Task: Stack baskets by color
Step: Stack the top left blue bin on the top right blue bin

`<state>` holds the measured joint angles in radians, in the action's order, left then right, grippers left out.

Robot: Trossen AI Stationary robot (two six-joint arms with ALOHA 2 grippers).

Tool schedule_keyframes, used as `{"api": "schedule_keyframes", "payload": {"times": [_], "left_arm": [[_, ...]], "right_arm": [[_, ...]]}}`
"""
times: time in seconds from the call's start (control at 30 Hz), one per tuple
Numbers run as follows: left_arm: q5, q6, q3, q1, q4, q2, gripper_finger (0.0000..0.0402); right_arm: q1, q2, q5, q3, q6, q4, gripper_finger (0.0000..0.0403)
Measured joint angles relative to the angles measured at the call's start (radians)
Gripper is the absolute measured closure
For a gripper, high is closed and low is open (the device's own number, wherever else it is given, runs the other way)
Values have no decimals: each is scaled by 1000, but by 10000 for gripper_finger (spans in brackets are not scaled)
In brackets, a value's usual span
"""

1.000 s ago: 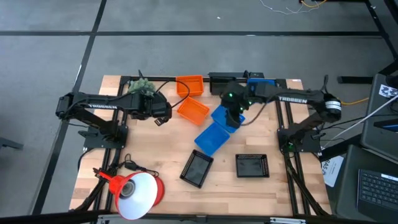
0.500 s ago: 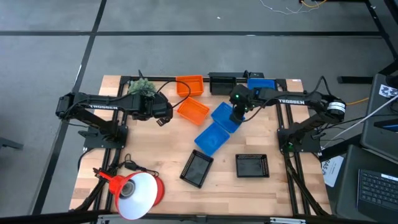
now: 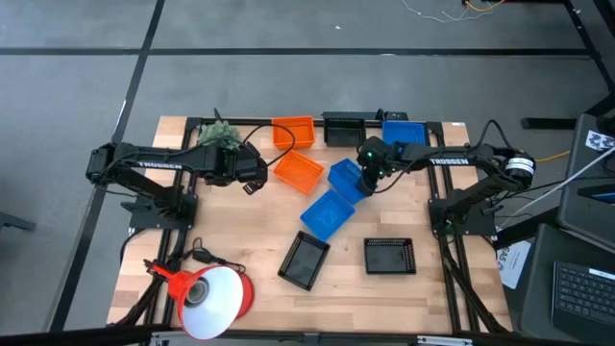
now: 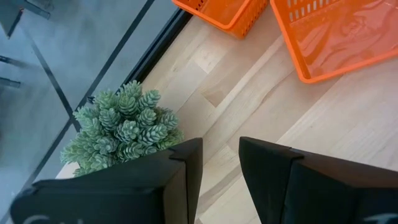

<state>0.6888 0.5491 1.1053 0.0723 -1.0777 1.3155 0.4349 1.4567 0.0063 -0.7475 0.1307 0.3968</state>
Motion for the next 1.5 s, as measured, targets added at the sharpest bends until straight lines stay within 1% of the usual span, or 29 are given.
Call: {"api": "schedule_keyframes", "payload": {"times": [0.13, 0.27, 0.5, 0.7, 0.9, 0.97, 1.07, 1.13, 1.2, 1.27, 1.33, 1.43, 1.5], "left_arm": [[0, 0, 0, 0, 0, 0, 304], [0, 0, 0, 0, 0, 0, 304], [0, 0, 0, 0, 0, 0, 304], [0, 1, 0, 0, 2, 0, 304], [0, 1, 0, 0, 4, 0, 304], [0, 0, 0, 0, 4, 0, 304], [0, 1, 0, 0, 6, 0, 304], [0, 0, 0, 0, 11, 0, 304], [0, 0, 0, 0, 16, 0, 304], [0, 0, 0, 0, 17, 0, 304], [0, 0, 0, 0, 18, 0, 304], [0, 0, 0, 0, 18, 0, 304], [0, 0, 0, 0, 19, 0, 304]], "right_arm": [[-1, -1, -8, -50, 22, -6, 281], [0, -2, -7, -91, -11, 8, 281], [0, 2, 5, -98, -19, 31, 281], [0, 57, 35, -98, -9, 46, 281], [0, 128, 37, -98, 6, 47, 284], [0, 148, 37, -97, 8, 55, 304], [0, 150, 35, -110, -54, 72, 376], [0, 132, 14, -162, -82, 155, 392], [0, 110, -13, -246, -118, 303, 398], [-1, 89, 10, -344, -178, 479, 399], [3, 69, 103, -456, -243, 649, 400], [48, 63, 318, -629, -305, 878, 401], [94, 63, 419, -731, -315, 954, 401]]}}
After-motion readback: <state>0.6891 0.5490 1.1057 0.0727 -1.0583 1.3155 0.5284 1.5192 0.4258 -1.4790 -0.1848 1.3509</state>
